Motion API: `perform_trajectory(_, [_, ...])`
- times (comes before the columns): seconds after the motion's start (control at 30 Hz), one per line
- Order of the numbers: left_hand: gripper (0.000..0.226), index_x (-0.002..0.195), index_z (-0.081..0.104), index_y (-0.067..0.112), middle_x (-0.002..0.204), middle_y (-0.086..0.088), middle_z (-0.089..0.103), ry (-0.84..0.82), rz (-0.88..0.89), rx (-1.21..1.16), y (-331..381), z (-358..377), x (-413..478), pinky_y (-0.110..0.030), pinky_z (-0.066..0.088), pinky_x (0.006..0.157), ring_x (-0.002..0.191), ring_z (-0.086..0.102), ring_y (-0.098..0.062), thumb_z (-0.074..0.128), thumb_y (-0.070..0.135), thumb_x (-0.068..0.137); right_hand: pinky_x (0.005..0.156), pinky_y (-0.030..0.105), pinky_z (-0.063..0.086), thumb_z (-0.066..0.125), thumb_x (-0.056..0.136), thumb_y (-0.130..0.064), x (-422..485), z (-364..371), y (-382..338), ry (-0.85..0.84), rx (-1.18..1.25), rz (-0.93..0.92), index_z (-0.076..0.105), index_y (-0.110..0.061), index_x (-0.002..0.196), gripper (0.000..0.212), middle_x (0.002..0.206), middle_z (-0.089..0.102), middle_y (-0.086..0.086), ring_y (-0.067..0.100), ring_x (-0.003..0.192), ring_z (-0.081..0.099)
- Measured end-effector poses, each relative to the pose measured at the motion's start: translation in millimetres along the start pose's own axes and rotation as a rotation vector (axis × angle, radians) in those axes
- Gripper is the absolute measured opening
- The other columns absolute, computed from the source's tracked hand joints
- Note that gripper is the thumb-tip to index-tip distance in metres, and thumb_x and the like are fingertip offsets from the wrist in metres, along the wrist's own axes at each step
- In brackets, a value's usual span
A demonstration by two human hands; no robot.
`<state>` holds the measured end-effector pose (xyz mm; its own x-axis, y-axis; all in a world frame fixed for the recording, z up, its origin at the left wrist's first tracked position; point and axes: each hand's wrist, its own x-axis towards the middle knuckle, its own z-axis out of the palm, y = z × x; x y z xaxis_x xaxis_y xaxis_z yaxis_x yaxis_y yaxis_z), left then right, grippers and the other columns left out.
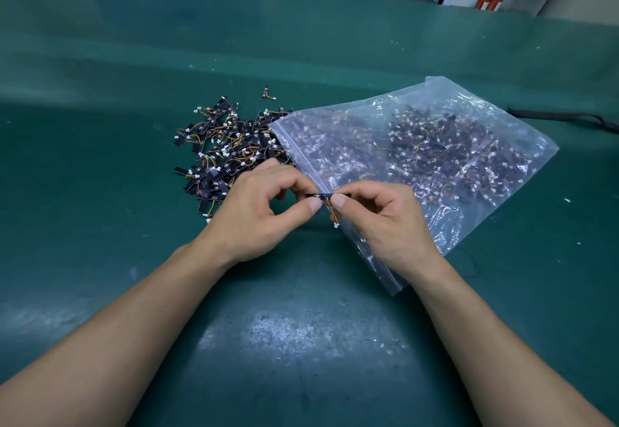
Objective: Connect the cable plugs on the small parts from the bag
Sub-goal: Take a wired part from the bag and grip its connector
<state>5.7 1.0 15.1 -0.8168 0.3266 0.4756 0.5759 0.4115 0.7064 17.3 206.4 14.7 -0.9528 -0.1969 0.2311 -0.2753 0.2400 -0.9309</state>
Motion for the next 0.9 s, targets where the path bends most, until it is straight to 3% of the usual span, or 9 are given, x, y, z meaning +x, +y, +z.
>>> perform_trajectory(0.2, [0.011,0.08,0.067,0.023,0.078,0.016,0.064,0.005,0.056,0.04,-0.2,0.5,1.9,-0.028,0.044,0.071,0.077,0.052,-0.008,0.062,0.028,0.089,0.051,0.021,0.034,0.07,0.088,-0.024,0.1,1.1,0.1,0.008,-0.043,-0.012,0.077,-0.019,0.082,0.01,0.064,0.067,-0.009,0.009,0.051,0.042])
perform_trajectory(0.3, [0.015,0.08,0.069,0.018,0.077,0.014,0.065,0.009,0.062,0.055,-1.7,1.4,1.4,-0.027,0.044,0.071,0.076,0.052,-0.008,0.063,0.027,0.089,0.052,0.032,0.037,0.07,0.087,-0.023,0.2,-0.2,-0.8,0.009,-0.032,-0.013,0.077,-0.018,0.081,0.011,0.069,0.07,0.002,0.024,0.054,0.048])
perform_trajectory(0.4, [0.014,0.08,0.069,0.019,0.077,0.01,0.066,0.008,0.053,0.047,-1.9,1.2,1.0,-0.029,0.045,0.071,0.078,0.053,-0.011,0.063,0.028,0.089,0.052,0.021,0.035,0.071,0.089,-0.015,-0.3,-0.8,-0.4,-0.002,-0.058,-0.02,0.076,-0.021,0.077,0.014,0.065,0.069,-0.002,0.008,0.052,0.044])
perform_trajectory(0.5, [0.017,0.084,0.071,0.015,0.08,0.008,0.068,-0.013,0.051,0.044,-1.9,0.9,0.3,-0.03,0.045,0.072,0.08,0.054,-0.014,0.063,0.029,0.088,0.051,0.016,0.036,0.072,0.091,-0.013,-0.3,-1.2,-0.5,-0.013,-0.078,-0.018,0.077,-0.021,0.078,0.016,0.063,0.069,-0.007,0.003,0.05,0.043])
perform_trajectory(0.9, [0.009,0.08,0.07,0.021,0.077,0.011,0.067,0.012,0.045,0.052,-2.8,-0.6,1.1,-0.033,0.047,0.072,0.078,0.055,-0.014,0.07,0.017,0.088,0.051,0.027,0.038,0.069,0.087,-0.025,-0.4,2.5,-1.5,0.016,-0.099,-0.037,0.077,-0.023,0.078,0.012,0.065,0.07,-0.002,0.018,0.052,0.046])
